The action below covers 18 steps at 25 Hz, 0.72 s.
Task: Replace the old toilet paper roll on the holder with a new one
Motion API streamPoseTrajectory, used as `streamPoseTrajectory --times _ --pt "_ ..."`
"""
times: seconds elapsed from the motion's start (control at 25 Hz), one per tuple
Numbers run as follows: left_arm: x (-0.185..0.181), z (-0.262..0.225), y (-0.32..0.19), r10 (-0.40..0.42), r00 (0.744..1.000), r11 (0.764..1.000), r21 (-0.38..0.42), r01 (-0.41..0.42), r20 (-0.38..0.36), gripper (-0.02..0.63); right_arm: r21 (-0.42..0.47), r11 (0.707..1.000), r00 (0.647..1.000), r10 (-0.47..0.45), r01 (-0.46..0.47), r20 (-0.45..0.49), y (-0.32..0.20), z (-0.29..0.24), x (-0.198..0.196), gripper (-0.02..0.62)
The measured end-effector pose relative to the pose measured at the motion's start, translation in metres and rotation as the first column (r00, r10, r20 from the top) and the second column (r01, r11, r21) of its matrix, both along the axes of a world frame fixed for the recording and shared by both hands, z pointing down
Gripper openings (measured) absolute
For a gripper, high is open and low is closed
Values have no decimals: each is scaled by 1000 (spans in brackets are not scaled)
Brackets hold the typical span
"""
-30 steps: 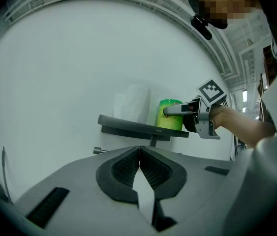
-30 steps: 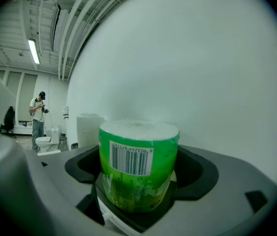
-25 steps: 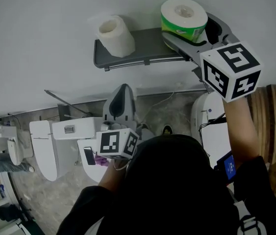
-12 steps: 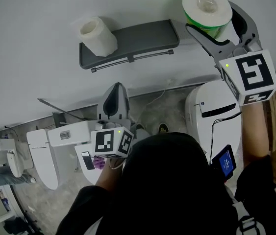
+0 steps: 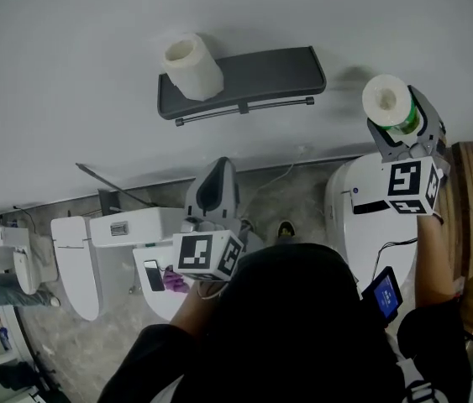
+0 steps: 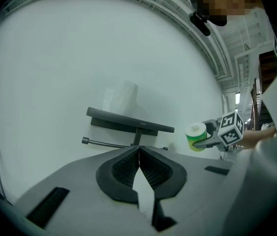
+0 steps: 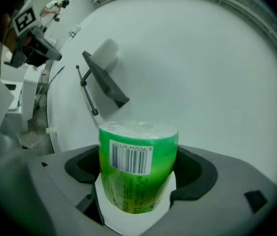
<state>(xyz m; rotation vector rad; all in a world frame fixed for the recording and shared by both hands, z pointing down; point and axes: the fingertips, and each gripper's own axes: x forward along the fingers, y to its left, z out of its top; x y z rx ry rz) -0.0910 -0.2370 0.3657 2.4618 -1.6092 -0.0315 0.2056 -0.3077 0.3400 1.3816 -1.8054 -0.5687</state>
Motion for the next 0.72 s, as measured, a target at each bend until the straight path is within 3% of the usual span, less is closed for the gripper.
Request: streamPoseTrajectory --times 0.28,0.72 --pt "-5 0 5 -4 1000 1000 -16 4 21 23 -30 1000 988 -11 7 -154 0 43 -9 419" --pt "-15 0 9 -28 999 999 -43 29 27 23 -46 998 959 -46 34 -280 -14 76 -29 419"
